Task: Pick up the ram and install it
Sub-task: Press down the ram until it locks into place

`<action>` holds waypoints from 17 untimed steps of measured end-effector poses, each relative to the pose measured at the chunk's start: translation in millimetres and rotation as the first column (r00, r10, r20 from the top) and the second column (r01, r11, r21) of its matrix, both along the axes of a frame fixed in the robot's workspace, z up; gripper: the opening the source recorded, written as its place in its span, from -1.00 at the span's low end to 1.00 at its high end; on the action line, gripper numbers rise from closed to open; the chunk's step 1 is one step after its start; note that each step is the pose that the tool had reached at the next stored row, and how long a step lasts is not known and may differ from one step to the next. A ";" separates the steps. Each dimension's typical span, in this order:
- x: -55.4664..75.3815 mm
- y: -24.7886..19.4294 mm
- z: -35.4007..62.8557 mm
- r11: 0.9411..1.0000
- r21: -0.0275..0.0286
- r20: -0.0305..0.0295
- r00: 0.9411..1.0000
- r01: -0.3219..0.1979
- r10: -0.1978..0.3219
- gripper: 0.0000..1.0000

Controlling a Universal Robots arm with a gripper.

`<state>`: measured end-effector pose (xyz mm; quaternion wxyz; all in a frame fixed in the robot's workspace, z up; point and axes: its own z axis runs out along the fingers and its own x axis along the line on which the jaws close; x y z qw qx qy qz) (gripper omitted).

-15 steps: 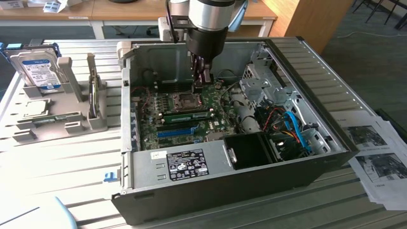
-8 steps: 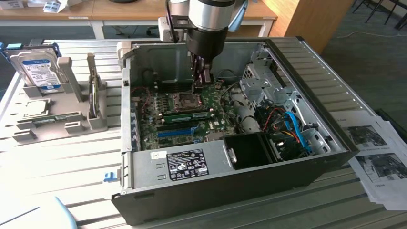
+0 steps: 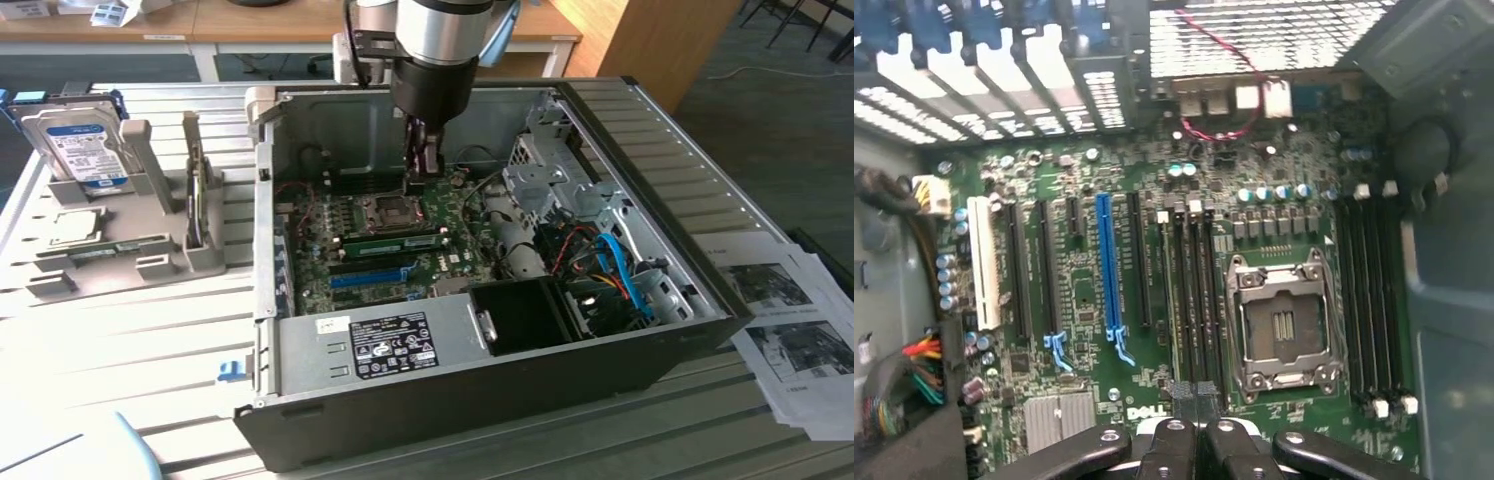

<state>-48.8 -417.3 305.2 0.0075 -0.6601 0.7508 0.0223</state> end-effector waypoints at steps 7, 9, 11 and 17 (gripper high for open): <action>0.0 0.0 -0.7 0.992 0.000 0.000 0.992 0.127 -0.127 -0.81; 0.0 0.0 -0.9 0.987 0.000 0.000 0.987 0.162 -0.162 -0.81; 0.0 0.0 -1.1 0.980 0.000 0.000 0.980 0.199 -0.199 -0.81; 0.0 0.0 -1.6 0.952 0.000 0.000 0.952 0.305 -0.305 -0.81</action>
